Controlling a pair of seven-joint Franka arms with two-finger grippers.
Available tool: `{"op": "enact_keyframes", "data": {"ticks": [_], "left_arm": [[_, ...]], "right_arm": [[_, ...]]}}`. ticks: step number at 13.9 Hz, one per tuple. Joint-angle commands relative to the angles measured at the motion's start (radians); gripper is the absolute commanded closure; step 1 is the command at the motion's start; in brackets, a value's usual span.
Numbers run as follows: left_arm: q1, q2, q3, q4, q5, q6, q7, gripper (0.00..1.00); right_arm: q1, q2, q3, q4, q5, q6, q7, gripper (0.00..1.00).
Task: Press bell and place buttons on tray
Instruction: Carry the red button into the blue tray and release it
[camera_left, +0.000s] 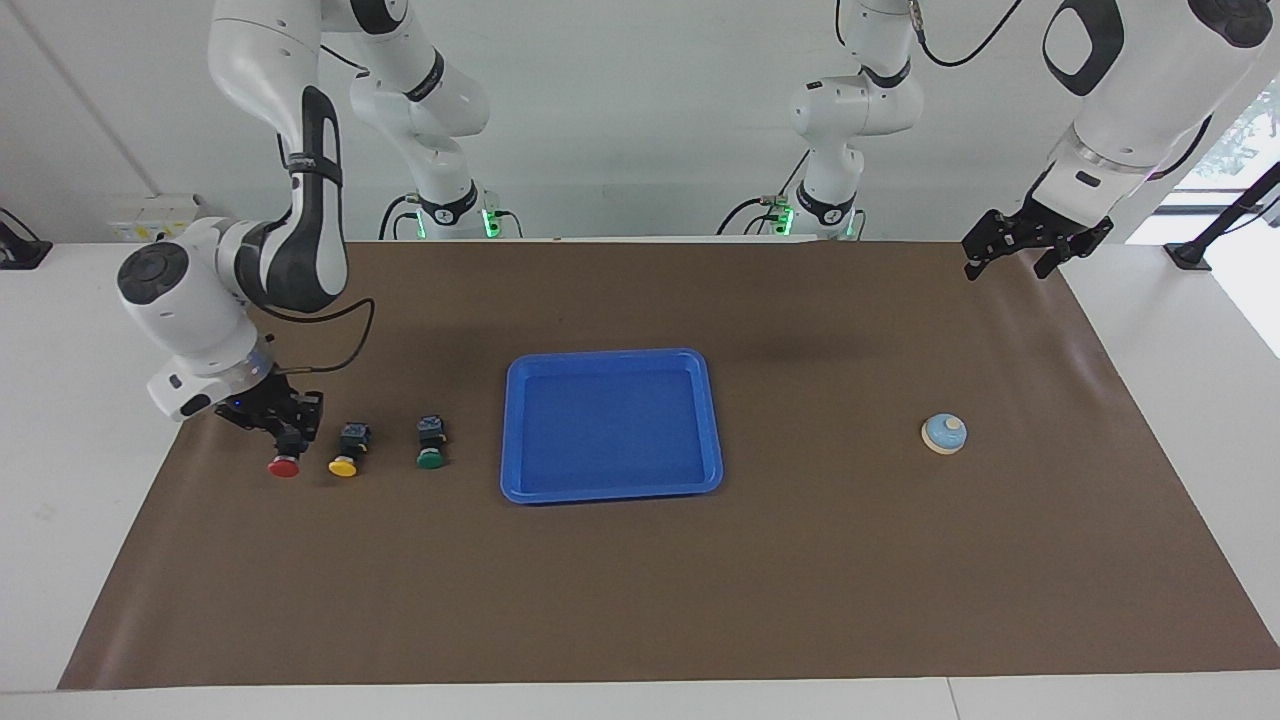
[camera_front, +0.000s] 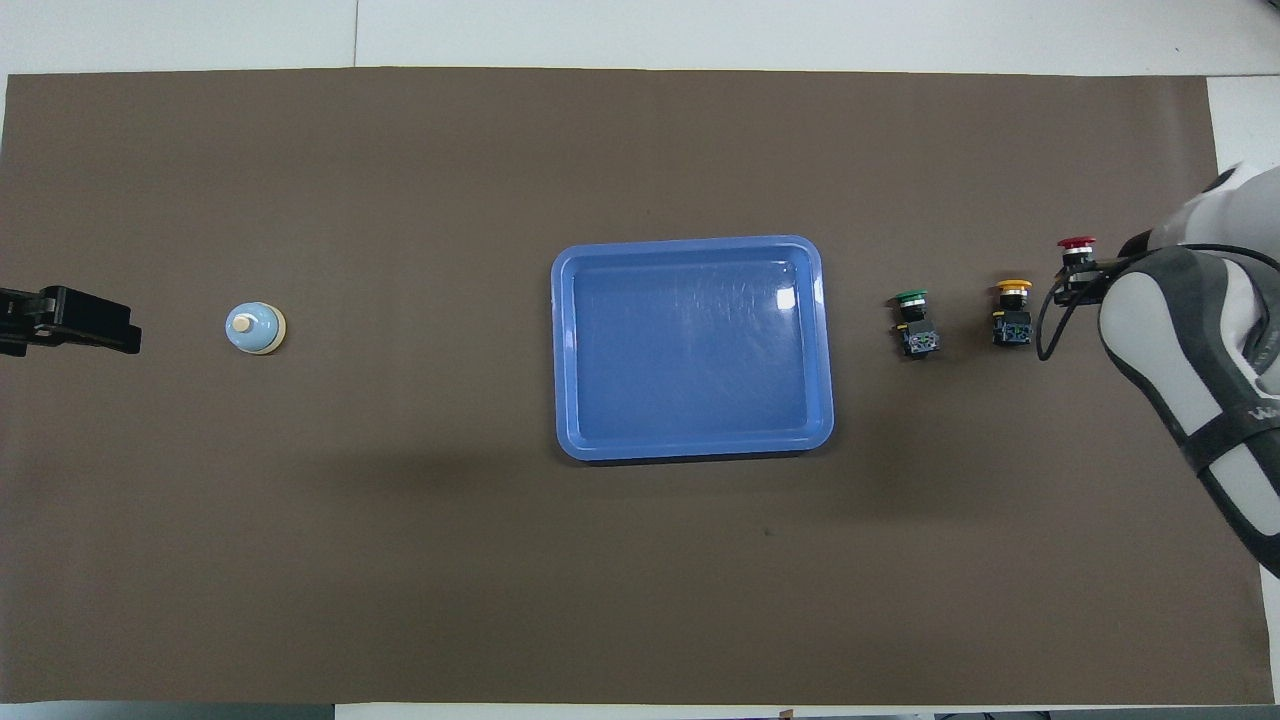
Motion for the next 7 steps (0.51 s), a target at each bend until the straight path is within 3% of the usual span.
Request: {"op": "enact_keyframes", "data": {"ticks": [1,3,7], "left_arm": [[-0.001,-0.02,0.001,-0.012,0.002,-0.012,-0.009,0.0],[-0.001,-0.02,0.001,-0.012,0.002,-0.012,-0.009,0.0],[-0.001,-0.02,0.001,-0.012,0.002,-0.014,-0.009,0.0]], "right_arm": [[0.164,0.0,0.004,0.034,0.0,-0.078,0.177,1.0],[0.296,0.002,0.004,0.057,0.0,-0.121,0.319,1.0],[0.404,0.014,0.006,0.052,0.027,-0.121,0.391,1.0]]}}
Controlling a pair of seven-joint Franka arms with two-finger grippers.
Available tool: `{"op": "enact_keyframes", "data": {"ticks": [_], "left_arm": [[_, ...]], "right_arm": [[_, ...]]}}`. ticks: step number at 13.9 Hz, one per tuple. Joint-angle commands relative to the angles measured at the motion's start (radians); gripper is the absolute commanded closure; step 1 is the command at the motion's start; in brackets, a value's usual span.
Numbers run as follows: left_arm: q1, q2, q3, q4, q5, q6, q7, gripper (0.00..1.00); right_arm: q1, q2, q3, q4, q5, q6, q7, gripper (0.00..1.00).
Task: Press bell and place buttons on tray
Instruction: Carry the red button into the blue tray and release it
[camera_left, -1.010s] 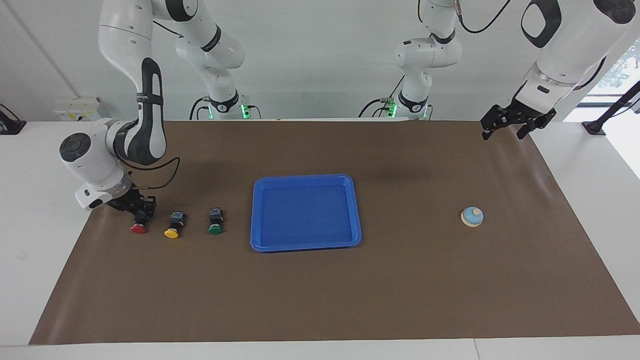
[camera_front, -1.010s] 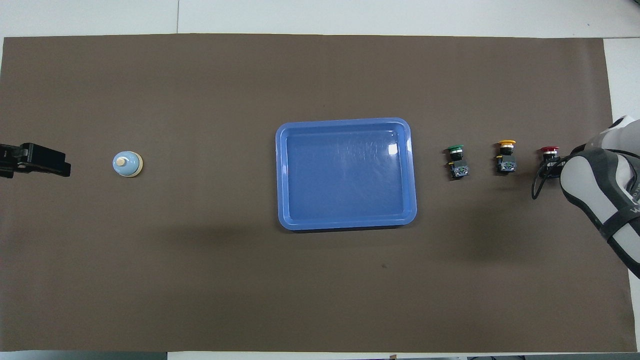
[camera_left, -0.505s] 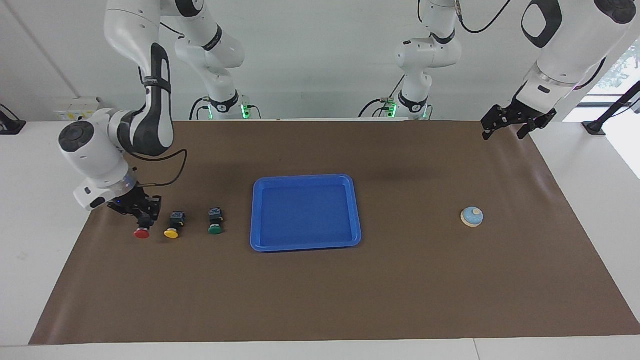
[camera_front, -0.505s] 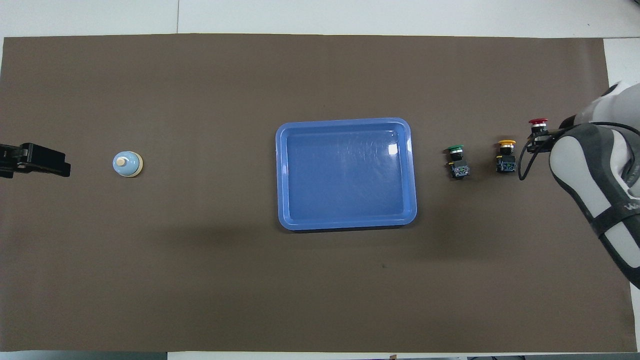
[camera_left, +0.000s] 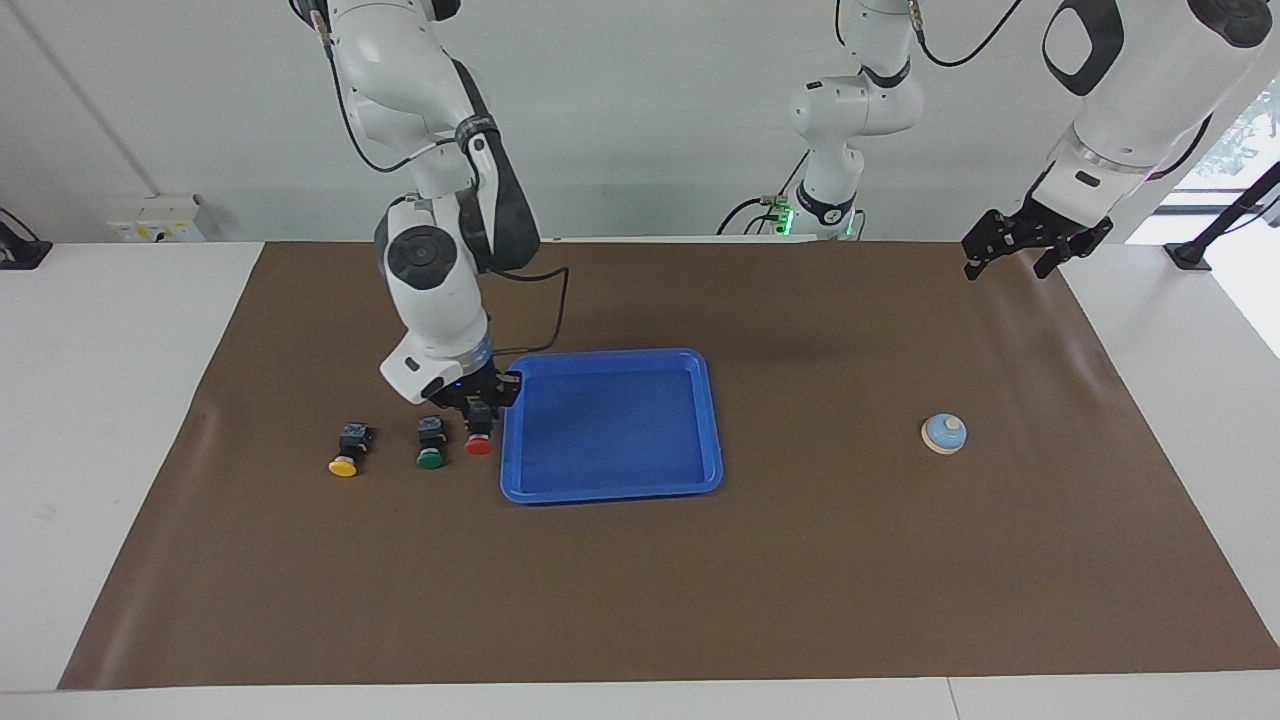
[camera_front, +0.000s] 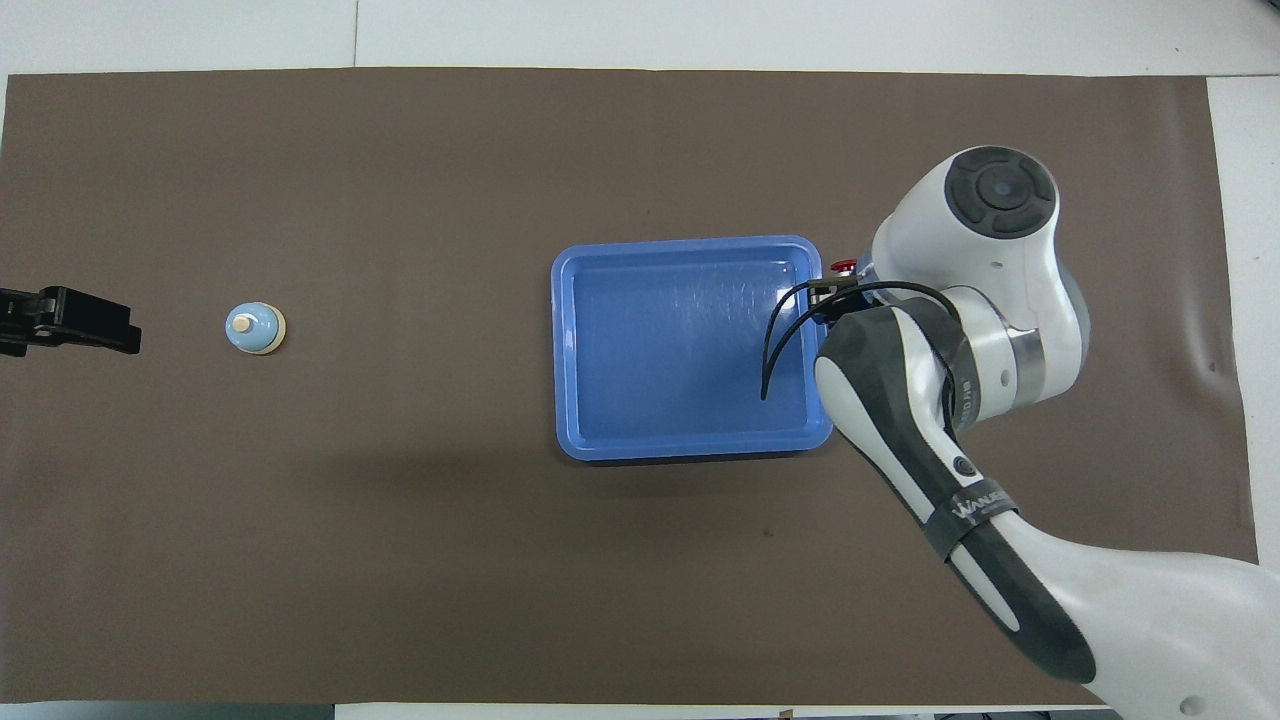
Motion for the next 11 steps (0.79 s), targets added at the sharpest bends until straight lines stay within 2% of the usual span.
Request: {"op": "enact_keyframes", "data": {"ticks": [1,7,11], "left_arm": [[-0.001,-0.02,0.001,-0.01,0.002,-0.014,-0.009,0.0],[-0.001,-0.02,0.001,-0.012,0.002,-0.014,-0.009,0.0],[-0.001,-0.02,0.001,-0.012,0.002,-0.012,-0.009,0.0]], "right_arm": [[0.027,0.015,-0.007,0.004,0.056,-0.002,0.001,1.0],[0.092,0.046,-0.007,-0.024,0.066,0.062,0.102,1.0],[0.098,0.045,-0.007,-0.105,0.066,0.159,0.118,1.0]]}}
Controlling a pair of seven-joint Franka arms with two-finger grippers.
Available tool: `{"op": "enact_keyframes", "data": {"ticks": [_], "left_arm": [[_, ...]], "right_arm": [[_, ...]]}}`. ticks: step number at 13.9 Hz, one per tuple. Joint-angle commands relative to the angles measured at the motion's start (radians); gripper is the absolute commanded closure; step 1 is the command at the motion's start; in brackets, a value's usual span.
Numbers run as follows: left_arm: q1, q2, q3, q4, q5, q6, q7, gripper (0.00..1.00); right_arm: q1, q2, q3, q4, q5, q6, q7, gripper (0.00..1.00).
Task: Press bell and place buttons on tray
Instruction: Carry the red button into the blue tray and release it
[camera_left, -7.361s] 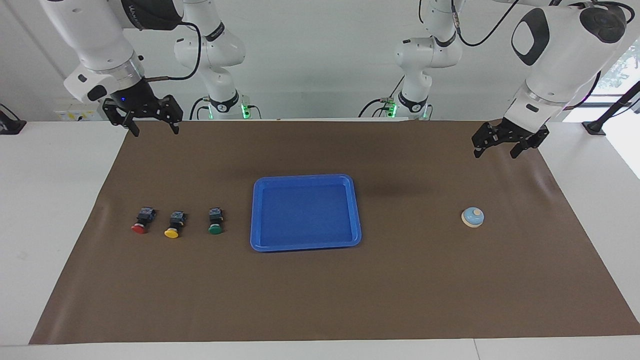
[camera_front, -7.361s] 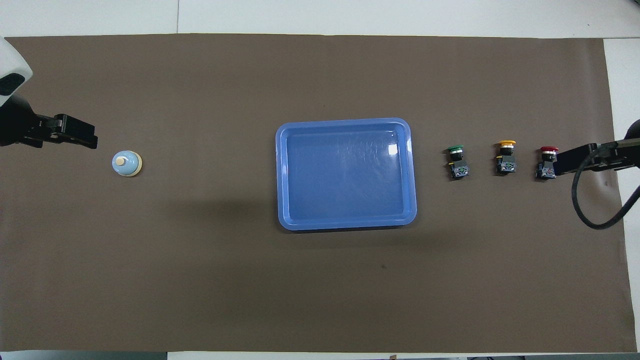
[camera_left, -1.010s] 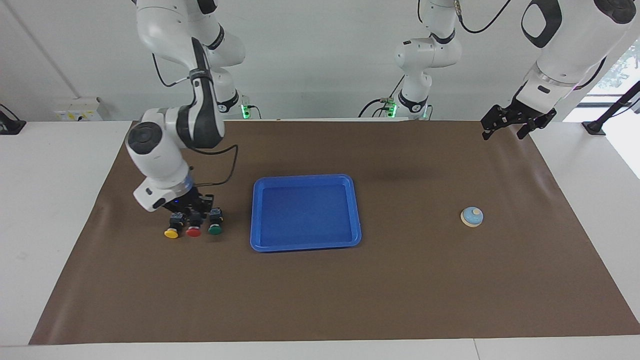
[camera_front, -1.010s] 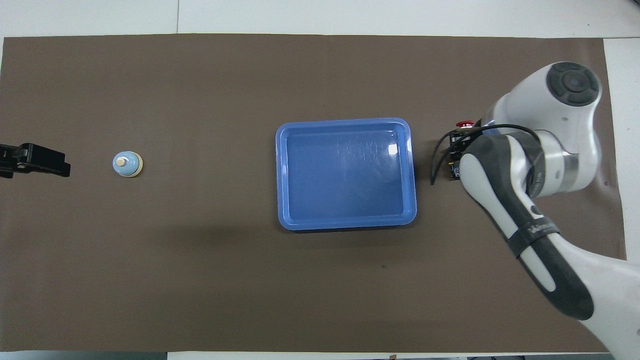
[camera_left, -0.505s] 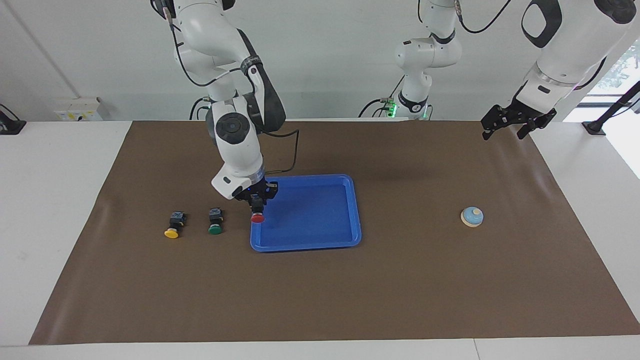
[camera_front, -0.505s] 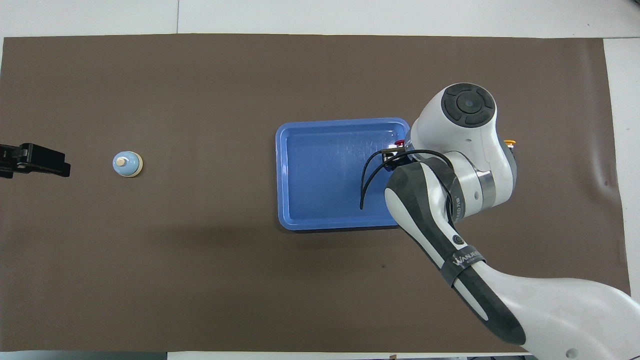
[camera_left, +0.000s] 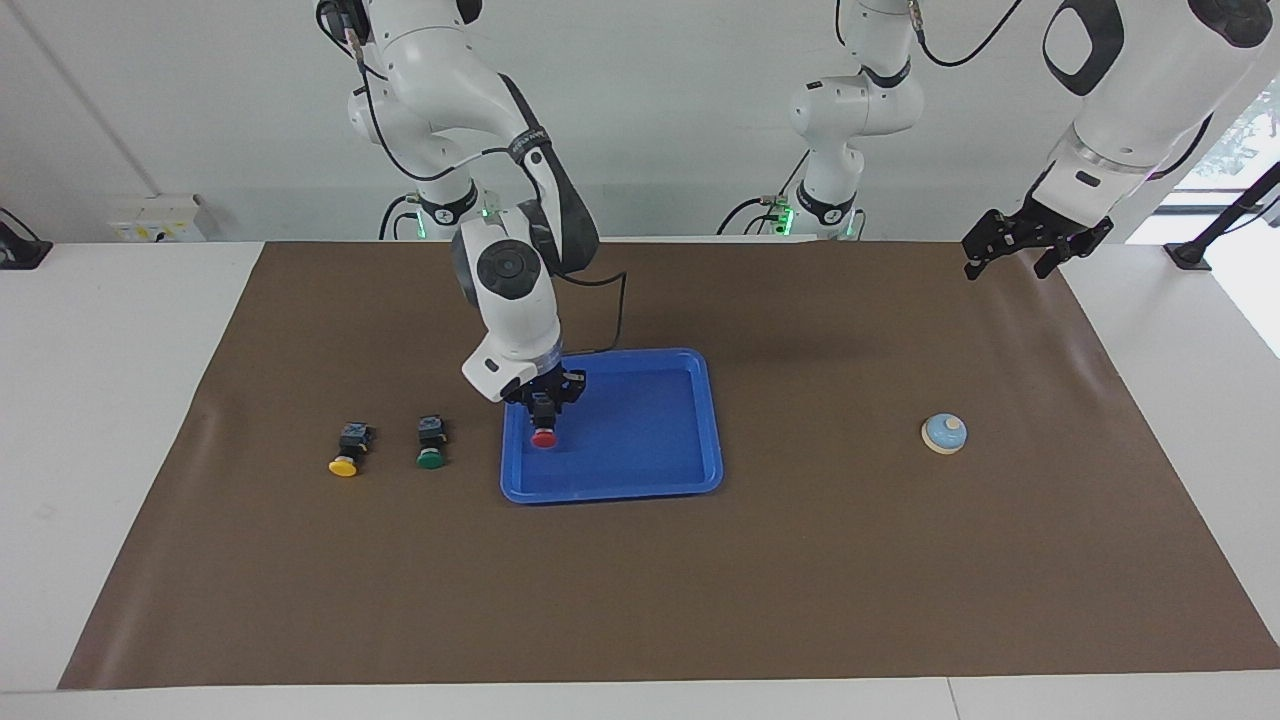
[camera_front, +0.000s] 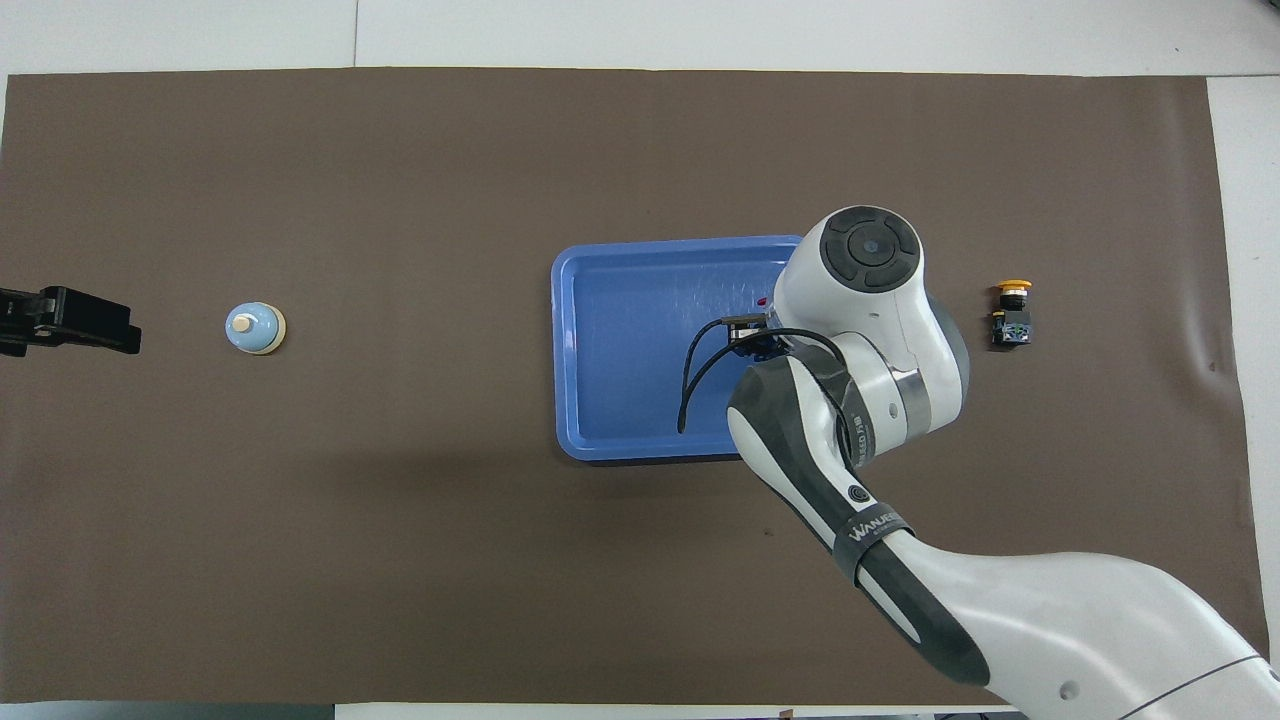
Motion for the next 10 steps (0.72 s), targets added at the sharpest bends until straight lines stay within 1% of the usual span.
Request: {"op": "enact_keyframes", "data": {"ticks": [1,2,3,4,6,7,9,10], "left_arm": [[-0.001,-0.02,0.001,-0.012,0.002,-0.013,-0.009,0.0],[-0.001,-0.02,0.001,-0.012,0.002,-0.013,-0.009,0.0],[-0.001,-0.02,0.001,-0.012,0.002,-0.013,-0.009,0.0],[-0.001,-0.02,0.001,-0.012,0.002,-0.013,-0.009,0.0],[-0.001,-0.02,0.001,-0.012,0.002,-0.013,-0.009,0.0],[-0.001,-0.02,0.001,-0.012,0.002,-0.012,-0.009,0.0],[-0.001,-0.02,0.001,-0.012,0.002,-0.012,-0.009,0.0],[-0.001,-0.02,0.001,-0.012,0.002,-0.013,-0.009,0.0]], "right_arm": [[0.001,-0.012,-0.006,-0.052,0.017,0.058,0.029,0.76],[0.001,-0.012,-0.006,-0.048,0.017,0.055,0.041,0.36],[0.001,-0.012,-0.006,-0.037,0.017,0.04,0.041,0.0],[-0.001,-0.015,-0.006,-0.016,0.017,0.008,0.04,0.0],[-0.041,-0.024,-0.016,0.082,0.014,-0.124,0.003,0.0],[-0.088,-0.033,-0.018,0.124,0.003,-0.173,-0.064,0.0],[-0.22,-0.061,-0.018,0.129,0.002,-0.181,-0.261,0.0],[-0.269,-0.064,-0.018,0.129,0.002,-0.177,-0.322,0.0]]}}
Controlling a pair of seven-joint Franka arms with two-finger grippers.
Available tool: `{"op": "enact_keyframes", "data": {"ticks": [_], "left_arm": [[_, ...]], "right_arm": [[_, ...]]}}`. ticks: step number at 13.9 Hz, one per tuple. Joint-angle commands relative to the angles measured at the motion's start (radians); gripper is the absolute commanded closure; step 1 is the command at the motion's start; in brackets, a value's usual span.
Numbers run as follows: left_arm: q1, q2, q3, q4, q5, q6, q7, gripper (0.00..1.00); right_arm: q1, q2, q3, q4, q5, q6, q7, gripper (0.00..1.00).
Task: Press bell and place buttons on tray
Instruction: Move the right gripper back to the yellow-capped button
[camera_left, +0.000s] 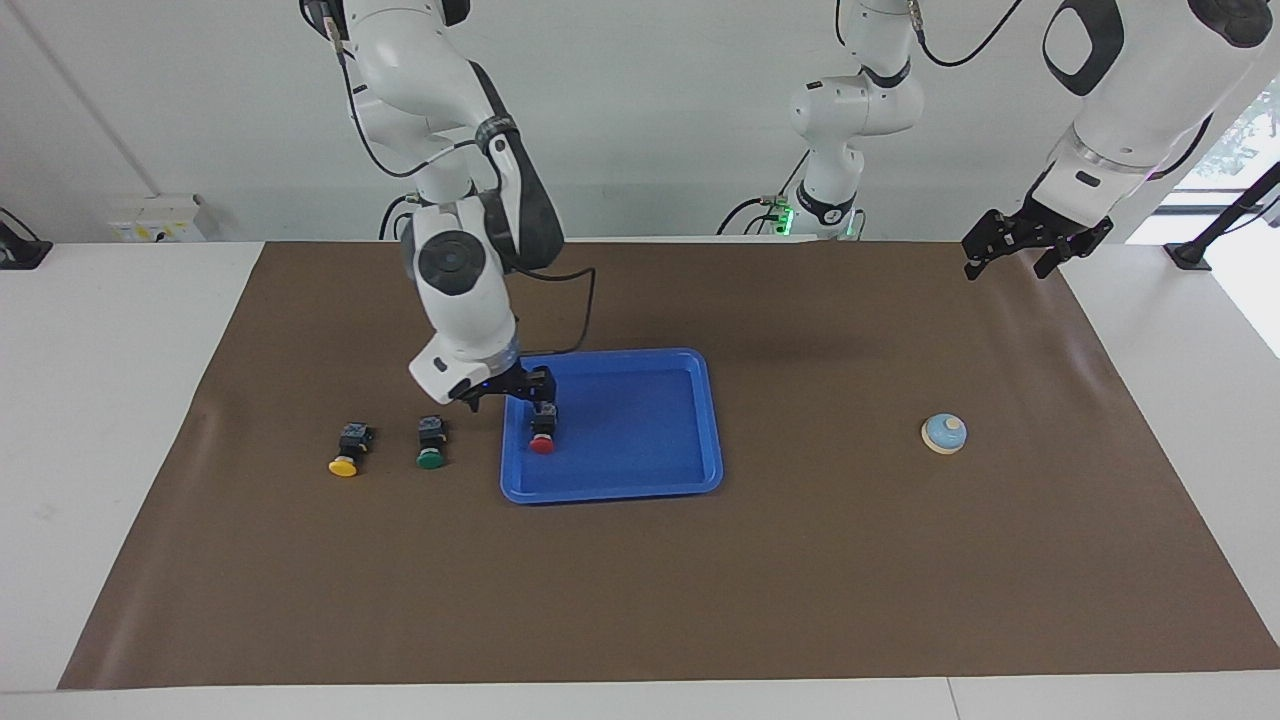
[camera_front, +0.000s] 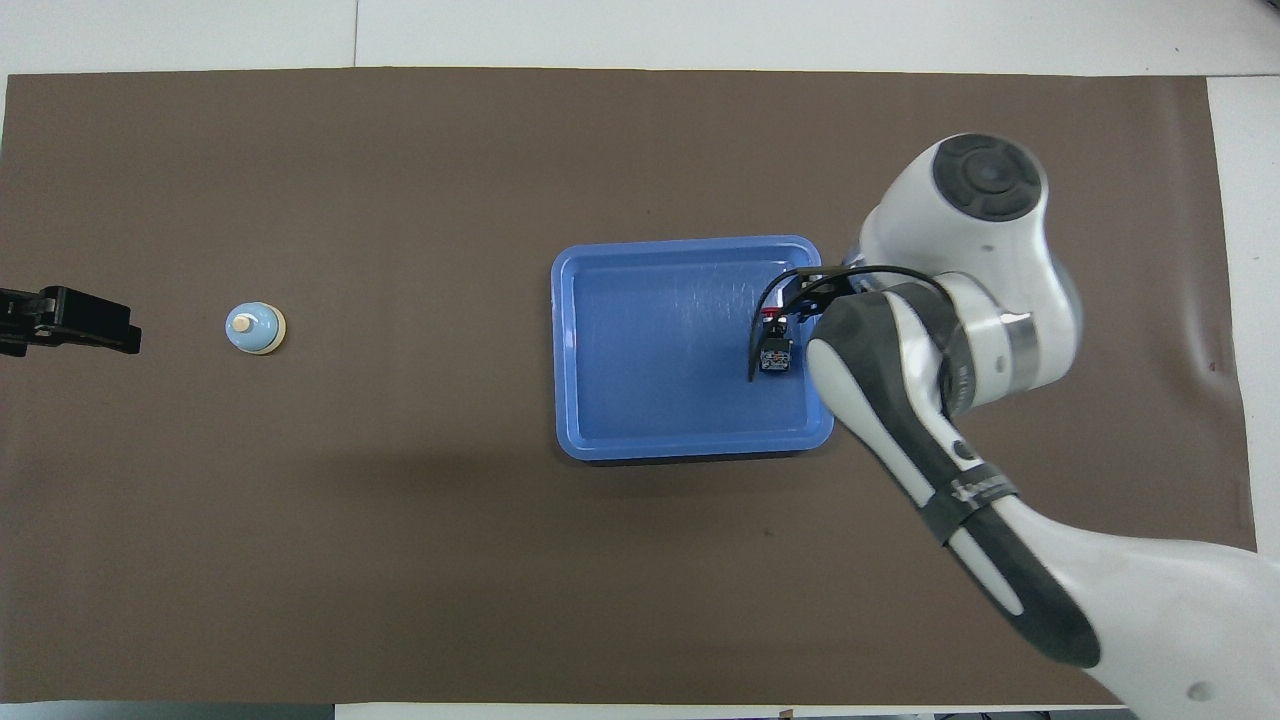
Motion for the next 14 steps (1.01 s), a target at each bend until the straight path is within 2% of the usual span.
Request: {"op": "enact_keyframes", "data": {"ticks": [1,3,6,8,14], "left_arm": [[-0.001,-0.02,0.001,-0.012,0.002,-0.013,-0.009,0.0],[-0.001,-0.02,0.001,-0.012,0.002,-0.013,-0.009,0.0],[-0.001,-0.02,0.001,-0.012,0.002,-0.013,-0.009,0.0],[-0.001,-0.02,0.001,-0.012,0.002,-0.013,-0.009,0.0],[-0.001,-0.02,0.001,-0.012,0.002,-0.013,-0.009,0.0]], "right_arm": [[-0.148,-0.014,0.01,-0.001,0.002,-0.004,-0.176,0.0],[-0.2,-0.02,0.009,-0.04,-0.006,0.04,-0.227,0.0],[-0.258,-0.049,0.007,-0.155,-0.007,0.11,-0.25,0.0],[-0.272,-0.063,0.007,-0.211,-0.009,0.172,-0.274,0.0],[-0.327,-0.026,0.007,-0.242,-0.011,0.267,-0.316,0.0]]}}
